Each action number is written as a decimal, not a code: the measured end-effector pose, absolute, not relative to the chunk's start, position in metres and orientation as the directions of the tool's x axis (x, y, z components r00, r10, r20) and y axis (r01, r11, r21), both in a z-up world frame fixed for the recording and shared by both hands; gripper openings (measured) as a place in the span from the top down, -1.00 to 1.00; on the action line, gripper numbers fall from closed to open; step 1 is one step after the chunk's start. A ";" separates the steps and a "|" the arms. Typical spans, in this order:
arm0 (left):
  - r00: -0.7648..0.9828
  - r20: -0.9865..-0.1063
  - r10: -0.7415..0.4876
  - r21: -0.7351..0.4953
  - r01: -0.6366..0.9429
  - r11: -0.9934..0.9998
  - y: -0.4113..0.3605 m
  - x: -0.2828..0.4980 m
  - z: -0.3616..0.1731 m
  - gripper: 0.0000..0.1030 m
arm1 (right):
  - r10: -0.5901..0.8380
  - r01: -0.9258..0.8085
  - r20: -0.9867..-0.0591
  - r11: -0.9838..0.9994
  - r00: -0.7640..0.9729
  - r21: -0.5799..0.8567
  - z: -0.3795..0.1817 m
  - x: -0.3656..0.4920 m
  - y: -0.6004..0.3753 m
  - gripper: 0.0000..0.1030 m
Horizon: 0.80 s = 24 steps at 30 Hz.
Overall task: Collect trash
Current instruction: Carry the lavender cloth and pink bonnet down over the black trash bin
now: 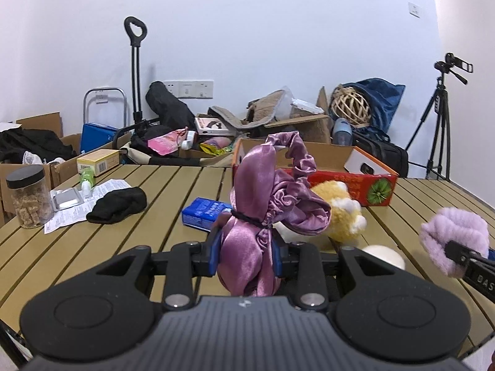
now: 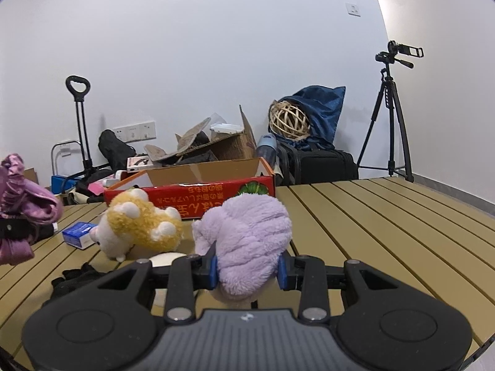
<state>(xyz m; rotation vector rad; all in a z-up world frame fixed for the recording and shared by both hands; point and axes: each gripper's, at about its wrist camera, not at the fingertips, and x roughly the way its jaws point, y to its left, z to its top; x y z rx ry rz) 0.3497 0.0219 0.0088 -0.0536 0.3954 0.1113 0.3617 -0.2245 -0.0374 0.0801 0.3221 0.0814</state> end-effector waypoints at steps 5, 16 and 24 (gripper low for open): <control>0.917 -0.395 0.065 -0.048 -0.091 0.995 0.016 0.339 0.006 0.38 | 0.120 -0.099 -0.306 0.992 0.945 0.083 -0.035 0.351 -0.221 0.35; 0.919 -0.390 0.049 -0.042 -0.072 0.997 0.010 0.305 0.000 0.38 | 0.169 -0.156 -0.257 0.985 0.951 0.068 -0.020 0.310 -0.219 0.35; 0.925 -0.376 0.060 -0.030 -0.076 0.997 0.011 0.283 -0.003 0.38 | 0.194 -0.184 -0.248 0.981 0.949 0.061 -0.020 0.288 -0.214 0.35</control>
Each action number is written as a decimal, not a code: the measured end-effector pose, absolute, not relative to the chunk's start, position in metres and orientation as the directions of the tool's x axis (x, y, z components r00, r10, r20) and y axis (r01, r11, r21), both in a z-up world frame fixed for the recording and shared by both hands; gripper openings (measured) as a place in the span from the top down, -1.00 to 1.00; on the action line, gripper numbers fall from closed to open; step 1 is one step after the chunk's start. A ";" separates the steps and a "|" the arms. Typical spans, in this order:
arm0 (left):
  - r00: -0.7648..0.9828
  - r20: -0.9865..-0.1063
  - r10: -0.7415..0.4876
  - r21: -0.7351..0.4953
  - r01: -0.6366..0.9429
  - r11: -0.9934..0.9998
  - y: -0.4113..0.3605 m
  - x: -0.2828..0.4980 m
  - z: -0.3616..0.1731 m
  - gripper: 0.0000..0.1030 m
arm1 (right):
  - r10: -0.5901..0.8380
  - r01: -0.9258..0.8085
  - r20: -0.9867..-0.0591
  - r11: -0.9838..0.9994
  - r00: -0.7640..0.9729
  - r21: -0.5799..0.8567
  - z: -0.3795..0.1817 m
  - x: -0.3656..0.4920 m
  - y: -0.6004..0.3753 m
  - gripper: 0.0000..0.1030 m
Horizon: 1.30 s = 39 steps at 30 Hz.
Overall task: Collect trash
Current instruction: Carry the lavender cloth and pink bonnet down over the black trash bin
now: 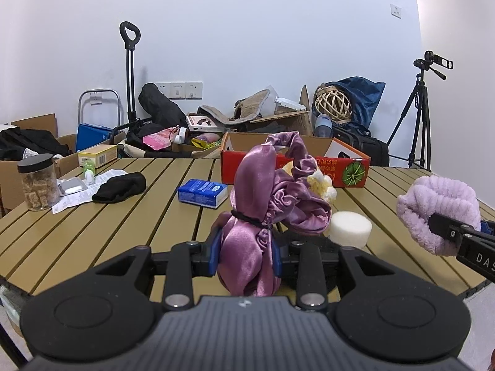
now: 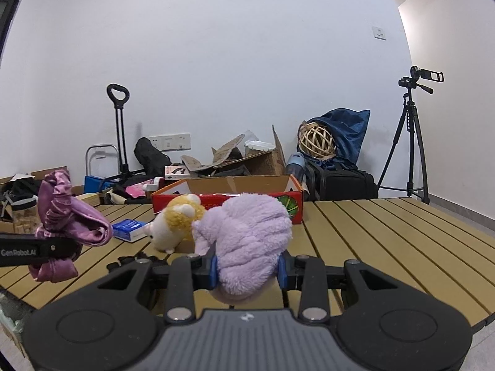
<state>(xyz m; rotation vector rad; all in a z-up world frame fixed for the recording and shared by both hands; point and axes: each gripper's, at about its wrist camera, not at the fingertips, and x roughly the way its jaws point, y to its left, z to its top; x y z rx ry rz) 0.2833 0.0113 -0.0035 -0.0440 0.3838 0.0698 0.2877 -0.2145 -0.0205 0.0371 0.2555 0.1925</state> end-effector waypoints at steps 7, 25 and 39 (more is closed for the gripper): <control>0.917 -0.398 0.043 -0.036 -0.063 0.997 0.014 0.266 -0.012 0.38 | 0.220 -0.214 -0.242 0.975 0.945 0.053 -0.029 0.263 -0.211 0.35; 0.866 -0.497 0.053 -0.019 -0.072 0.997 0.022 0.195 -0.054 0.38 | 0.287 -0.306 -0.316 0.952 0.904 -0.010 -0.060 0.194 -0.194 0.35; 0.765 -0.637 0.093 0.049 -0.080 0.996 0.021 0.162 -0.104 0.38 | 0.263 -0.337 -0.552 0.941 0.791 -0.035 -0.108 0.167 -0.187 0.35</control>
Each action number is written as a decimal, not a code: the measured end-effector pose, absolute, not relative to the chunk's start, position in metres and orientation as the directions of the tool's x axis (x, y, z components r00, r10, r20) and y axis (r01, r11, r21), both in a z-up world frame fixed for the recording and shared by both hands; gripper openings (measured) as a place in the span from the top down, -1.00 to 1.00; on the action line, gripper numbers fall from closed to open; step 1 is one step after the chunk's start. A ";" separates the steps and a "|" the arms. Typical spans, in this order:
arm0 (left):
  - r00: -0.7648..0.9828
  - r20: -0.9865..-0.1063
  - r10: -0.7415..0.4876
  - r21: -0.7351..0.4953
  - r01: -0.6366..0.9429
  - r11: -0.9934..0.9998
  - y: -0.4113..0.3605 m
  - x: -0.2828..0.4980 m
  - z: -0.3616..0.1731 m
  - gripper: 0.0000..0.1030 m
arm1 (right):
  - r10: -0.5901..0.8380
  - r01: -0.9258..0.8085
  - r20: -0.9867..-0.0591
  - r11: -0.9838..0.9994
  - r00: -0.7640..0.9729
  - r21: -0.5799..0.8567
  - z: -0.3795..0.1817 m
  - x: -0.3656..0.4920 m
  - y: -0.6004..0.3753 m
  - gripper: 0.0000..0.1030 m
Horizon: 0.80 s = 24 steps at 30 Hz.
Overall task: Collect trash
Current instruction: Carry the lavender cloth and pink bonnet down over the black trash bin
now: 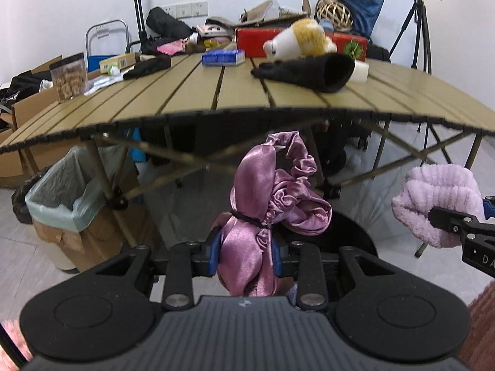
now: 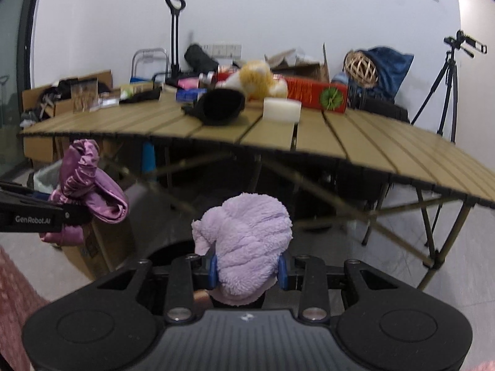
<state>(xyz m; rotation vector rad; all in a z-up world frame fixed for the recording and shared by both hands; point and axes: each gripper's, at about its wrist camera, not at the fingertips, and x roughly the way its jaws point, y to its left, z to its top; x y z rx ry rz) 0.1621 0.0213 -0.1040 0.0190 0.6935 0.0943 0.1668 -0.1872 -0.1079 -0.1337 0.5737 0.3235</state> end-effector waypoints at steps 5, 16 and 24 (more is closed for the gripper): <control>0.728 -0.678 0.101 0.058 -0.084 0.995 0.021 0.157 -0.116 0.38 | 0.247 -0.338 -0.645 0.941 0.724 -0.019 -0.125 0.168 -0.188 0.35; 0.654 -0.746 0.125 0.075 -0.105 0.992 0.029 0.158 -0.137 0.38 | 0.165 -0.306 -0.814 0.952 0.556 -0.016 -0.164 0.178 -0.191 0.35; 0.599 -0.786 0.155 0.083 -0.146 0.986 0.045 0.159 -0.149 0.38 | 0.148 -0.312 -0.849 0.950 0.508 -0.021 -0.176 0.190 -0.177 0.35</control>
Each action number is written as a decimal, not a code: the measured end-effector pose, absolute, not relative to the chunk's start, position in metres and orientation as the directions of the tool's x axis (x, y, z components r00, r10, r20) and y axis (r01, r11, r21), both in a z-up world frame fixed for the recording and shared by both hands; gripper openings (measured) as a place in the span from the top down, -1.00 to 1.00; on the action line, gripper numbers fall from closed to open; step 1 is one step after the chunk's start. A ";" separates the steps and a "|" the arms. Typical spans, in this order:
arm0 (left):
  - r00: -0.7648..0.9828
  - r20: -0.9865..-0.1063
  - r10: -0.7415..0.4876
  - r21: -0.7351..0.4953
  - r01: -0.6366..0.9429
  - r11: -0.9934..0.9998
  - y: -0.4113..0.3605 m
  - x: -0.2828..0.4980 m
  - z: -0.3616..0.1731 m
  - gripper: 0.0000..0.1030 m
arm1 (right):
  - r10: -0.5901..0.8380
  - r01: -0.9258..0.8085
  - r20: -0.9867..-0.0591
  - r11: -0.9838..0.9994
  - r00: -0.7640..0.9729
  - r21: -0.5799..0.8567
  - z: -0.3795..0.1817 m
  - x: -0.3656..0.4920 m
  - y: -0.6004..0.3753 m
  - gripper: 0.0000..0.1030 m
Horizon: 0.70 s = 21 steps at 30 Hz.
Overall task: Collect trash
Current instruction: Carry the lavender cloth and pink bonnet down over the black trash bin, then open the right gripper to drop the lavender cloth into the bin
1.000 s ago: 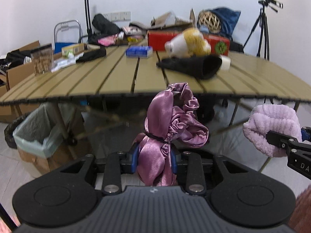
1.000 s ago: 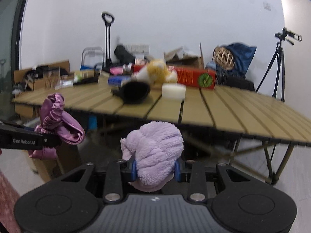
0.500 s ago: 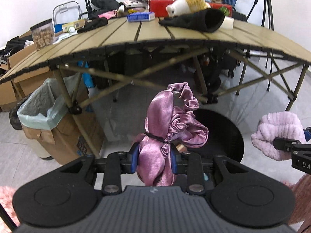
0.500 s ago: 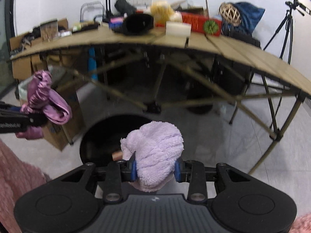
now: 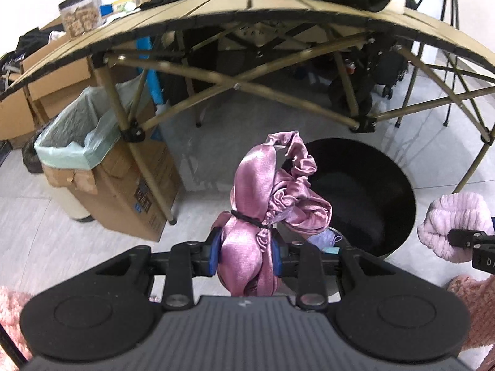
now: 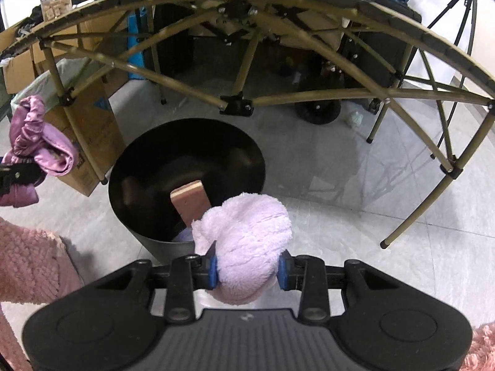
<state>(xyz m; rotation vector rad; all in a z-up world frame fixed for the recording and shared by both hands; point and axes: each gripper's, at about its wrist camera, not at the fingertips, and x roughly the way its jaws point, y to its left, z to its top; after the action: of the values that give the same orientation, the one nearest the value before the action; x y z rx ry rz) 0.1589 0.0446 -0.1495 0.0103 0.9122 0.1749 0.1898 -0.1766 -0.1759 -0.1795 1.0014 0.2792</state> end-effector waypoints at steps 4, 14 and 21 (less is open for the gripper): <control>0.584 -0.795 0.164 0.079 -0.169 0.983 0.053 0.158 -0.152 0.38 | 0.150 -0.324 -0.865 0.946 0.480 -0.016 -0.183 0.202 -0.167 0.35; 0.555 -0.813 0.174 0.078 -0.193 0.978 0.060 0.162 -0.157 0.38 | 0.181 -0.360 -0.861 0.933 0.476 -0.003 -0.183 0.222 -0.142 0.35; 0.546 -0.817 0.183 0.088 -0.195 0.977 0.058 0.164 -0.160 0.38 | 0.205 -0.376 -0.852 0.927 0.481 0.011 -0.184 0.236 -0.130 0.35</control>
<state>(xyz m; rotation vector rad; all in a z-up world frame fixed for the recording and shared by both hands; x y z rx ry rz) 0.1644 0.0584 -0.1598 -0.0139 0.9671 0.2243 0.2357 -0.1302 -0.1840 -0.1867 1.0095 0.3567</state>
